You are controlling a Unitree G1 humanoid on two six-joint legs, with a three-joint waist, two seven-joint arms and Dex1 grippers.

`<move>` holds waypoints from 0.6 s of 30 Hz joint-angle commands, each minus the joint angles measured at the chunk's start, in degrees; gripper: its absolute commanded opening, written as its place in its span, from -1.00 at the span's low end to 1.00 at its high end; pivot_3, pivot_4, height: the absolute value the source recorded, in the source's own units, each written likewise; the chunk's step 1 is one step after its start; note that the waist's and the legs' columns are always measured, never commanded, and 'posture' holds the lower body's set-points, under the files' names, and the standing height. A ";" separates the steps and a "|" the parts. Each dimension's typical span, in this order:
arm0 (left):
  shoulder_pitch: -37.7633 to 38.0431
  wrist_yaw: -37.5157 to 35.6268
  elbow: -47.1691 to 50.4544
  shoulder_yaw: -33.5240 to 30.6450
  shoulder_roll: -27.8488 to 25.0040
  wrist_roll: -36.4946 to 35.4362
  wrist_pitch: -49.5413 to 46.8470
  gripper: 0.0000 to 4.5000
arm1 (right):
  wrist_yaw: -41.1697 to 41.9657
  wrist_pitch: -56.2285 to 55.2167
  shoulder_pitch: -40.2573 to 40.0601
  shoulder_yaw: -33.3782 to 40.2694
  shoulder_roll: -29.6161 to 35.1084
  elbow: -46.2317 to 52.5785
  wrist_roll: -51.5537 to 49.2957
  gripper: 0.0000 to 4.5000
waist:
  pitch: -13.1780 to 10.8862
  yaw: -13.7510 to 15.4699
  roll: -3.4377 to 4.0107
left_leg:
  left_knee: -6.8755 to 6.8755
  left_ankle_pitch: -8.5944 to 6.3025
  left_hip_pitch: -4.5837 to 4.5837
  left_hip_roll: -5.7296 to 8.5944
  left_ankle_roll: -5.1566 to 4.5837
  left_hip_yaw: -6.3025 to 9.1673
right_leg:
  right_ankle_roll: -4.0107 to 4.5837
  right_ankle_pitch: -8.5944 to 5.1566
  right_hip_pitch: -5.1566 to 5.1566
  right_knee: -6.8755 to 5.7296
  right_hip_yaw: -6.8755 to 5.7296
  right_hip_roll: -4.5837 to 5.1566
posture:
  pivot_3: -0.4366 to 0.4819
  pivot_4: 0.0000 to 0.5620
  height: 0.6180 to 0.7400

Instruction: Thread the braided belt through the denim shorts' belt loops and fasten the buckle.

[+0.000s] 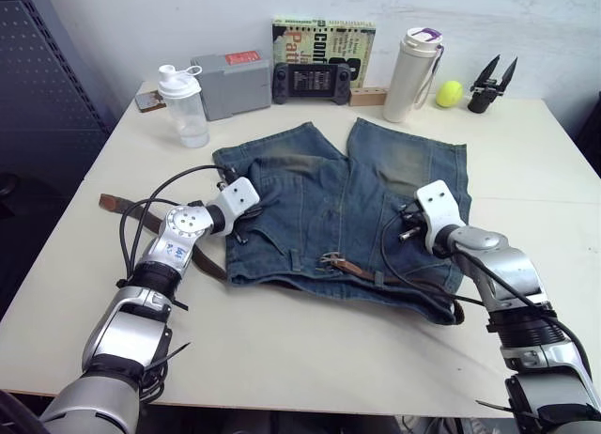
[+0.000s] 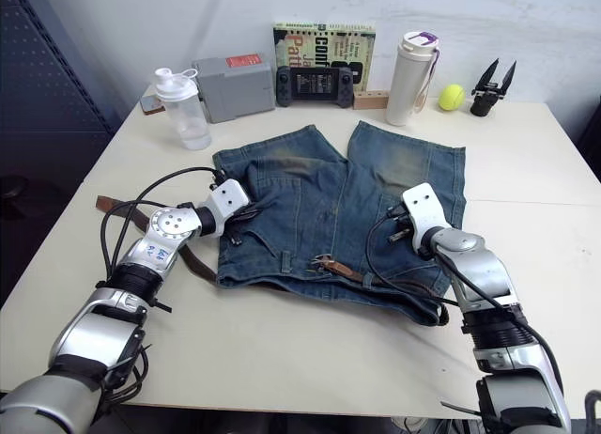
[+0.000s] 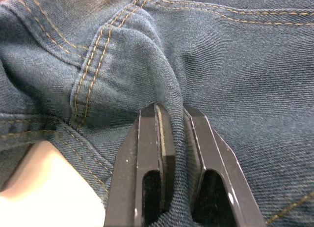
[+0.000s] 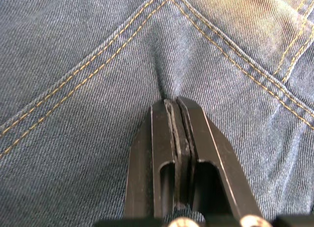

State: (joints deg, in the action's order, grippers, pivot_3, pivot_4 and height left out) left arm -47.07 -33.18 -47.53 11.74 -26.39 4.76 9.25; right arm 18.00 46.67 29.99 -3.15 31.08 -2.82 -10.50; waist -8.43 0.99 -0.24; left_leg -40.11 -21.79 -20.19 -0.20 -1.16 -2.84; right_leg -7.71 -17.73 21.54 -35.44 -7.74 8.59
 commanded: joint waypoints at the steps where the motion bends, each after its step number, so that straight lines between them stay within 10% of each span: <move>1: 3.50 -0.94 5.32 -2.56 -1.48 -1.13 -3.62 -0.42 | -1.19 0.17 -1.13 4.93 -0.50 3.37 -0.62 -0.59 | -0.08 -0.19 0.11 | 0.00 0.00 -0.03 0.00 0.00 0.00 | 0.00 0.00 0.03 0.00 0.00 0.00 | -0.05 -0.47 0.85; 8: 12.89 -3.13 40.05 -11.82 -6.33 -9.55 -25.73 0.75 | 2.51 5.80 -0.75 14.78 -4.03 17.78 -12.63 0.88 | -0.83 -1.34 0.66 | 0.12 0.00 -0.38 -0.02 0.00 0.07 | 0.00 0.00 0.48 -0.02 0.01 0.00 | -0.05 -0.47 0.85; 18: 20.35 6.95 62.32 -33.43 -10.85 -19.29 -65.14 0.75 | 15.90 4.99 -10.64 12.78 -3.39 36.82 -28.34 0.94 | -0.92 -1.05 0.67 | 0.12 0.00 -0.52 -0.01 0.01 0.06 | 0.00 0.00 0.69 -0.11 0.16 -0.01 | -0.05 -0.47 0.85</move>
State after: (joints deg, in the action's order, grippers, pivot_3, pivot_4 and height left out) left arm -28.06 -28.78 11.75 -17.73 -36.46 -13.48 -48.91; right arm 31.12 53.58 20.63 10.39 26.27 30.10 -36.79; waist -9.35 -0.06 0.43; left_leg -39.99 -21.79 -20.71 -0.20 -1.15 -2.77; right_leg -7.72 -17.73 22.22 -35.56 -7.58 8.58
